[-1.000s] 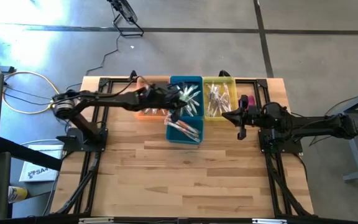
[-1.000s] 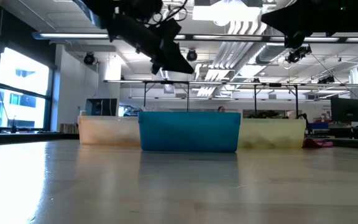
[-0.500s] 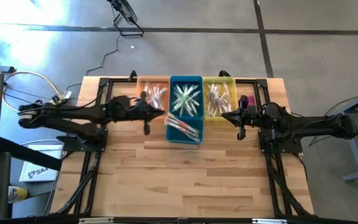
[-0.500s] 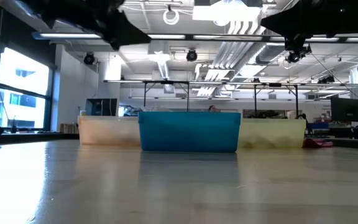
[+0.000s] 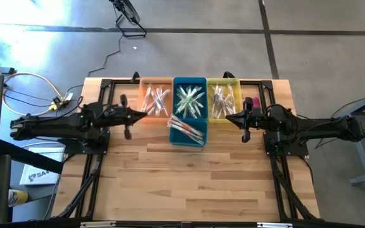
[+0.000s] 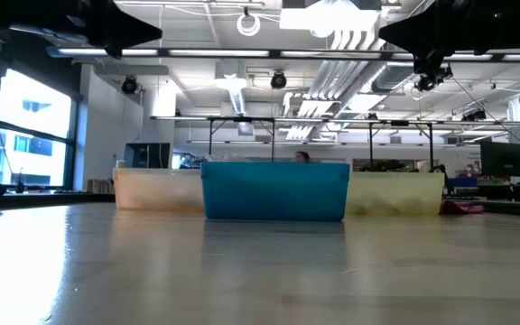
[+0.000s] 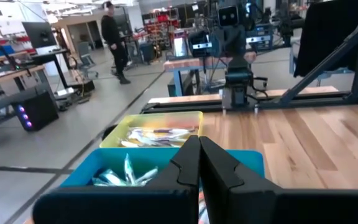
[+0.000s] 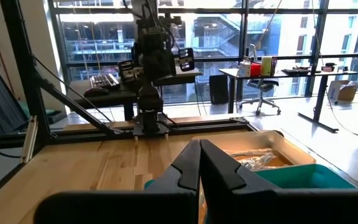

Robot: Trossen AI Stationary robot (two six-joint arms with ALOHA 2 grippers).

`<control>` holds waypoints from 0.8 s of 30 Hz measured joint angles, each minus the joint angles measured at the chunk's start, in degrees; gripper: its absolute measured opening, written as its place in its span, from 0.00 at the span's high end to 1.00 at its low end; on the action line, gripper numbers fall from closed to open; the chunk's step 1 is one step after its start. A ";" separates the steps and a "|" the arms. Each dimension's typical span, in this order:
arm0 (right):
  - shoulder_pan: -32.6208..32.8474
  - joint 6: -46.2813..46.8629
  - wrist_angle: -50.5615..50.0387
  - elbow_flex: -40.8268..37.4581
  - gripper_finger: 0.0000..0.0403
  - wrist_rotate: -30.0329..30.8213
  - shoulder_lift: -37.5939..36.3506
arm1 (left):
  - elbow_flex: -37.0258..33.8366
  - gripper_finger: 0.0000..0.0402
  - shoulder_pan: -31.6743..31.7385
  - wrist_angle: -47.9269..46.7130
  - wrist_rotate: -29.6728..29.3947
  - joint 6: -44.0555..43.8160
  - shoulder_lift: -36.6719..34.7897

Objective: Pick & Place Toothbrushes
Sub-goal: Return to Home Position

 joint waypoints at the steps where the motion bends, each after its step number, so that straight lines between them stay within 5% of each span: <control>1: 0.00 0.00 0.00 0.00 0.99 0.00 0.00 | -0.46 1.00 0.00 -1.14 0.00 -0.02 -1.76; 24: 0.02 0.00 -0.90 0.00 0.99 0.00 0.00 | -2.16 1.00 0.02 -23.17 -1.29 5.86 -22.95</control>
